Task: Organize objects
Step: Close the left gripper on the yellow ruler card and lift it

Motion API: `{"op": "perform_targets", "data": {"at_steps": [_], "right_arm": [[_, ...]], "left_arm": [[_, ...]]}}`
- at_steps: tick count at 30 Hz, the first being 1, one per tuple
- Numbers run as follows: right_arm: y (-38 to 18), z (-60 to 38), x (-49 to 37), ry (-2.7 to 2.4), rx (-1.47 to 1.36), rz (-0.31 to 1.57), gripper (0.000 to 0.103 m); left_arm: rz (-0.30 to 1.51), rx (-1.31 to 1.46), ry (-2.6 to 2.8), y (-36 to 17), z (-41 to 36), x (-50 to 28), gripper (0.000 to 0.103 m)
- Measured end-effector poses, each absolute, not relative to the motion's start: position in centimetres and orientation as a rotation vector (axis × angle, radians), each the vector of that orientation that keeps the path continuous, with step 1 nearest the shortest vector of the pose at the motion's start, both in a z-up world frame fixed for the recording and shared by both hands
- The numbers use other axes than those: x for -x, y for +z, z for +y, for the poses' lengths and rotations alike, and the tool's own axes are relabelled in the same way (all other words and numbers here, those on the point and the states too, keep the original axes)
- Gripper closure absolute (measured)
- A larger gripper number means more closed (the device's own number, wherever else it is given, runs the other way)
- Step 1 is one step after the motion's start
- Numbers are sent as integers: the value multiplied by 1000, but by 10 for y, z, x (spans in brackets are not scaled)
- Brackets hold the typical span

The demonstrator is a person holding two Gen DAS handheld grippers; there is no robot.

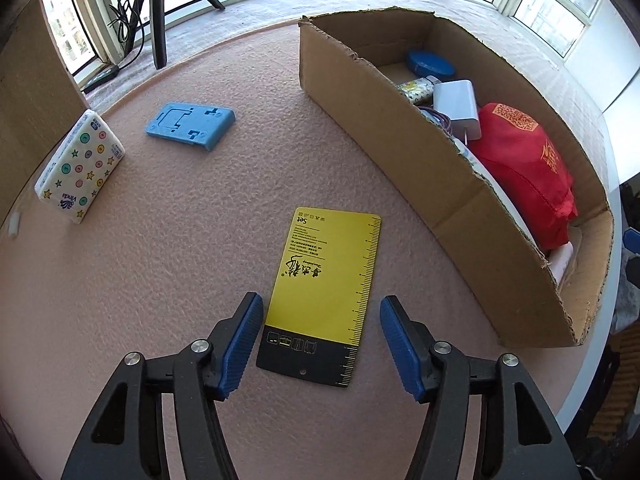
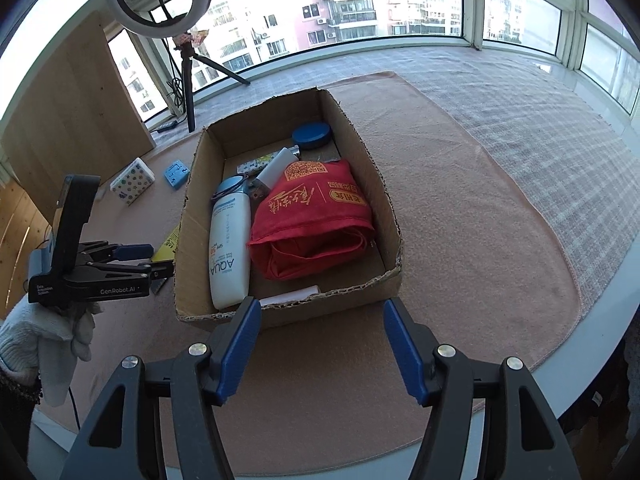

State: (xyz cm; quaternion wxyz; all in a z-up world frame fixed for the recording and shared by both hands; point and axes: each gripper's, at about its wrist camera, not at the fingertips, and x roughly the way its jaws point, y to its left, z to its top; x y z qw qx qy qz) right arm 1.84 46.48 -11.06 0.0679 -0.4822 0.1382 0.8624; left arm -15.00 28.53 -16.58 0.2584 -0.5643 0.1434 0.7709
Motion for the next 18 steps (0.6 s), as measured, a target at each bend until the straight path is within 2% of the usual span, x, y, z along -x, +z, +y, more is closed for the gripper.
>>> {"op": "perform_targets", "data": {"at_steps": [3,18], "right_arm": [[-112,468,-18,2585,1457,438,43],[-114,469,-13,2585,1466,440,43]], "left_arm": [[378,1527,2094,-165,285,151,48],[263,1467,2173,-138,270,153,48]]}}
